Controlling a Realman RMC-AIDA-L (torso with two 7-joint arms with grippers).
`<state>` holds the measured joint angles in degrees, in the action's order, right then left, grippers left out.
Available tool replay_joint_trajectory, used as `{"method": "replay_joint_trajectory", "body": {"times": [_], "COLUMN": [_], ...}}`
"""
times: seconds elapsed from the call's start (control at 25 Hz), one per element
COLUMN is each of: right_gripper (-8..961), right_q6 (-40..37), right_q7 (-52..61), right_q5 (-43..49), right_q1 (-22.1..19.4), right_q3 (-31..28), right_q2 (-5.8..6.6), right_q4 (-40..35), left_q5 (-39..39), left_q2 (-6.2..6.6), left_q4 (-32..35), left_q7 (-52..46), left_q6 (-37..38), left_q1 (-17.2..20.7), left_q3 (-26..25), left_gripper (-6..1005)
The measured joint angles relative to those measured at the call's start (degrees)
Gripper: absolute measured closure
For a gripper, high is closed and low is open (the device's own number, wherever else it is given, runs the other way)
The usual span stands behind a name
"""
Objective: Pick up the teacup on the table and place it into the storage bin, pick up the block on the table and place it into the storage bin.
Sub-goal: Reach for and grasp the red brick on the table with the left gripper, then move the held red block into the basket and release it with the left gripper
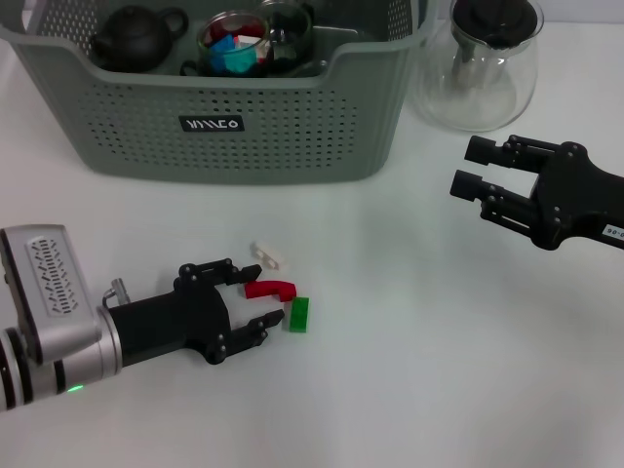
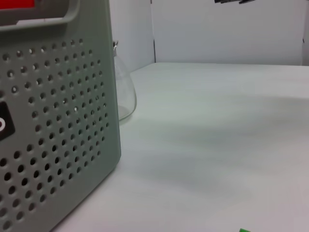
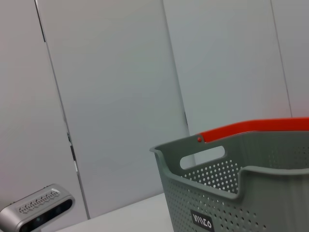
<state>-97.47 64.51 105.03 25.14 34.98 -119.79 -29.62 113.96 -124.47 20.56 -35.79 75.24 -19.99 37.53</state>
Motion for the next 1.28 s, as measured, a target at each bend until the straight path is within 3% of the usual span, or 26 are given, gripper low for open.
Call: {"method": "replay_joint_trajectory", "body": {"times": [0.64, 0.92, 1.08, 1.28], "right_gripper": [447, 447, 447, 448], "right_q6": [-0.27, -0.28, -0.32, -0.36], "right_q7": [0.0, 0.0, 0.0, 0.0], "right_q5": [0.0, 0.0, 0.0, 0.0], "right_q1": [-0.07, -0.12, -0.19, -0.16], "right_q3": [0.0, 0.0, 0.0, 0.0], "right_q2": [0.01, 0.1, 0.18, 0.18], "right_q4": [0.0, 0.0, 0.0, 0.0], "left_q5": [-0.38, -0.42, -0.3, 1.31], "left_q2": [-0.07, -0.07, 0.11, 0.75], "left_q4": [-0.15, 0.92, 3.93, 11.91], "left_q7": [-0.57, -3.7, -9.91, -23.72], "left_q6": [-1.82, -0.19, 2.4, 9.08], "left_q1": [-0.43, -0.1, 0.41, 1.45], "left_q3": [0.0, -0.52, -0.53, -0.41], "left_gripper": [534, 765, 848, 847]}}
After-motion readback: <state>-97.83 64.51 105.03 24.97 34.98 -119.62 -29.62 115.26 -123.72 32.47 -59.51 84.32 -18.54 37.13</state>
